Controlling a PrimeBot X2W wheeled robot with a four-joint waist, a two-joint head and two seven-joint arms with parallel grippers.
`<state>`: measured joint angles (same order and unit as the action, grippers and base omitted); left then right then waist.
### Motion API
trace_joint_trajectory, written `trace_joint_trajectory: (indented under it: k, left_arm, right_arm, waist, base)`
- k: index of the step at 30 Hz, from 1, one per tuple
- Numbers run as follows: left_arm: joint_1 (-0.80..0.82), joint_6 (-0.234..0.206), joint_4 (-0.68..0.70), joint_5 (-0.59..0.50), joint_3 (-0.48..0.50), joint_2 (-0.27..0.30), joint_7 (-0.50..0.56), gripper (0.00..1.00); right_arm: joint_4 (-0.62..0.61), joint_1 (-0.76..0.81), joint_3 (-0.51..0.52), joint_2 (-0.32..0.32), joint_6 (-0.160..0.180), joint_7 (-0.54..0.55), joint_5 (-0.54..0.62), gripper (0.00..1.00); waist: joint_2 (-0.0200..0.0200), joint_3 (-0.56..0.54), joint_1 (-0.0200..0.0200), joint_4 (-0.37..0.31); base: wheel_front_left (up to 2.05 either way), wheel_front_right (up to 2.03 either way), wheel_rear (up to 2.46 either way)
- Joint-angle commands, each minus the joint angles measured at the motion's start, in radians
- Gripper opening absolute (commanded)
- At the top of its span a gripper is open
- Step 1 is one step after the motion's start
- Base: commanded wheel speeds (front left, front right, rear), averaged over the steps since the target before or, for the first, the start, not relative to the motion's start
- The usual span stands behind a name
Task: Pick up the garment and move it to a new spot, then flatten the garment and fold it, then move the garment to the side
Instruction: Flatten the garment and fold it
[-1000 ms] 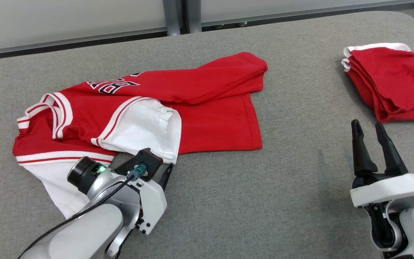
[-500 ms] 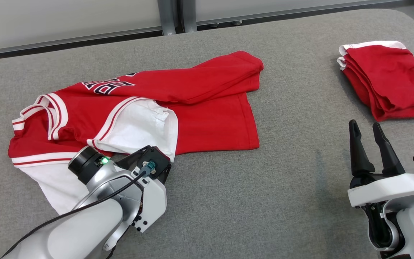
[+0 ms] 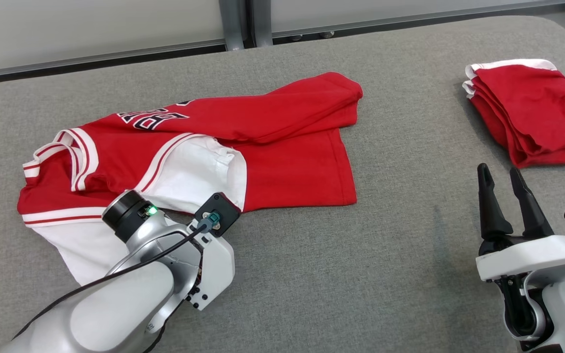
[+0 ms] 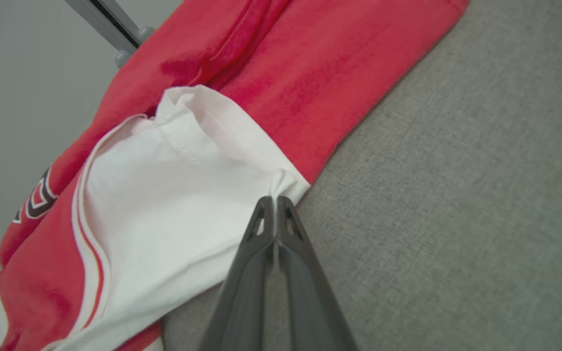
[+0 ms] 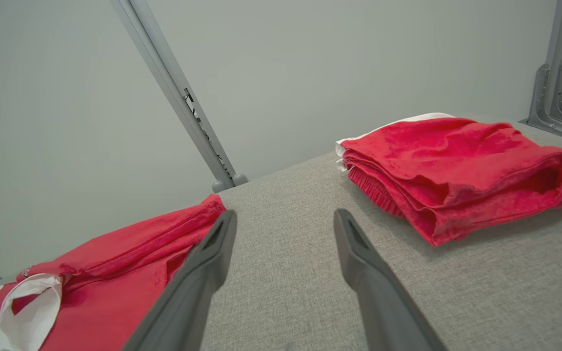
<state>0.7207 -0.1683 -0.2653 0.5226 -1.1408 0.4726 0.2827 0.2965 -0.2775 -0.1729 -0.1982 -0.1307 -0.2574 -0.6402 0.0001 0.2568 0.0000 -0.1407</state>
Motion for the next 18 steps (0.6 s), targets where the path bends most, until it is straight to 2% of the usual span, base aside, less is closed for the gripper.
trace_joint_trajectory:
  k: [1,7,13,18]
  left_arm:
    - [-0.008,-0.007,0.003,0.01,0.008,0.008,-0.014,0.0]
    - [-0.034,-0.061,0.059,0.036,0.07,0.022,-0.098,0.0]
    - [-0.056,-0.121,0.162,0.06,0.144,0.086,-0.149,0.0]
    - [-0.091,-0.189,0.253,0.078,0.199,0.144,-0.168,0.0]
  right_arm:
    - [0.003,0.005,0.007,-0.007,0.0,-0.008,0.001,1.0]
    - [0.004,0.019,0.009,-0.008,0.0,-0.008,0.011,1.0]
    - [-0.001,0.03,0.012,-0.012,0.0,-0.005,0.013,1.0]
    - [-0.009,0.037,0.017,-0.01,0.0,-0.004,0.016,1.0]
  waist:
    - [-0.0001,-0.01,0.0,0.01]
    - [-0.0001,-0.049,0.0,0.046]
    - [-0.0001,-0.065,0.0,0.077]
    - [-0.0001,-0.063,0.0,0.089]
  base:
    - [0.0,0.0,0.0]
    - [0.0,0.0,0.0]
    - [0.0,0.0,0.0]
    - [0.0,0.0,0.0]
